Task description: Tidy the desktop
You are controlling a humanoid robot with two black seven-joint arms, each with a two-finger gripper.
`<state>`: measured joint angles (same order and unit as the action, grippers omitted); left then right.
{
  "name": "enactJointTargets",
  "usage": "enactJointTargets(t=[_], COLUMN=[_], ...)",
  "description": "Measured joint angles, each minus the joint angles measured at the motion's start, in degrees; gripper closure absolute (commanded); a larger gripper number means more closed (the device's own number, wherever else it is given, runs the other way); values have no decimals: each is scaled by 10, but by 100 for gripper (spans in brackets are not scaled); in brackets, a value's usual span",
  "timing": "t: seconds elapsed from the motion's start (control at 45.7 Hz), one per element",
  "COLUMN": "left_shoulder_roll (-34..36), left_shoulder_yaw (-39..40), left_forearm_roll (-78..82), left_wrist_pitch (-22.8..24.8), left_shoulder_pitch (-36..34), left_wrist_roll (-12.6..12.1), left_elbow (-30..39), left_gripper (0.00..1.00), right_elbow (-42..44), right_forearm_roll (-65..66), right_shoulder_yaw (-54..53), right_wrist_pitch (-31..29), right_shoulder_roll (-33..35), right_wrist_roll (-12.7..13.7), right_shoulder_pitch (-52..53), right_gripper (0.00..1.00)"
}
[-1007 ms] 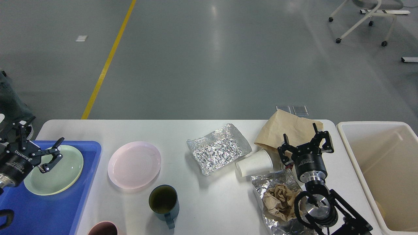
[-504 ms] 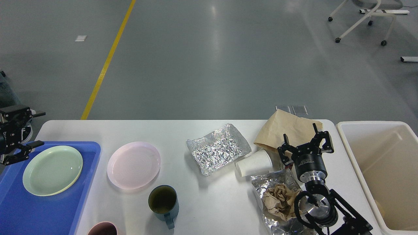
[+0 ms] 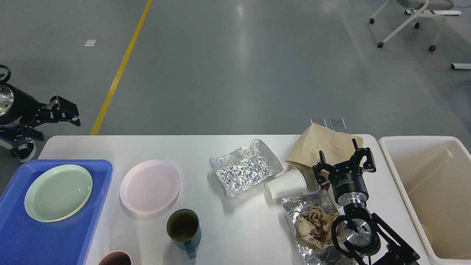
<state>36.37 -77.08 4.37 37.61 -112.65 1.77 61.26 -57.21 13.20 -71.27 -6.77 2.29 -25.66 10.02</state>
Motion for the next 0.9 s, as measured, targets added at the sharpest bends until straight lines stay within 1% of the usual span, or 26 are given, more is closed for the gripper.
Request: enactJointTargets(t=[0.131,0.263,0.372,0.394,0.547,0.569,0.613,0.679,0.898], left_shoulder_roll=[-100,-184,-237,-244,-266,-268,-271,-282,-290], left_shoulder_yaw=[-66,-91,-112,-114,-115,-114,-113,-112,-109], left_forearm_roll=[-9,-39,-107,-120,-194,-212,-224,-234,-234], left_wrist_pitch=[28,65,72,73,75,76,80,90,103], left_shoulder_pitch=[-127,-238,-336,-352,-450,-478,-500,-516,-509], left_wrist_roll=[0,0,-6,-11,-66,-76,-82,-85,-80], left_elbow=[90,173,248,261,346,369,384,393,388], left_gripper=[3,3,3,3,3,3,3,3,3], right_elbow=[0,0,0,1,1,1,1,1,1], right_forearm_roll=[0,0,0,0,0,0,0,0,0], right_shoulder_yaw=[0,0,0,0,0,0,0,0,0], right_wrist_pitch=[0,0,0,0,0,0,0,0,0], right_shoulder_roll=[0,0,0,0,0,0,0,0,0], right_wrist_roll=[0,0,0,0,0,0,0,0,0], right_shoulder_pitch=[0,0,0,0,0,0,0,0,0], right_gripper=[0,0,0,0,0,0,0,0,0])
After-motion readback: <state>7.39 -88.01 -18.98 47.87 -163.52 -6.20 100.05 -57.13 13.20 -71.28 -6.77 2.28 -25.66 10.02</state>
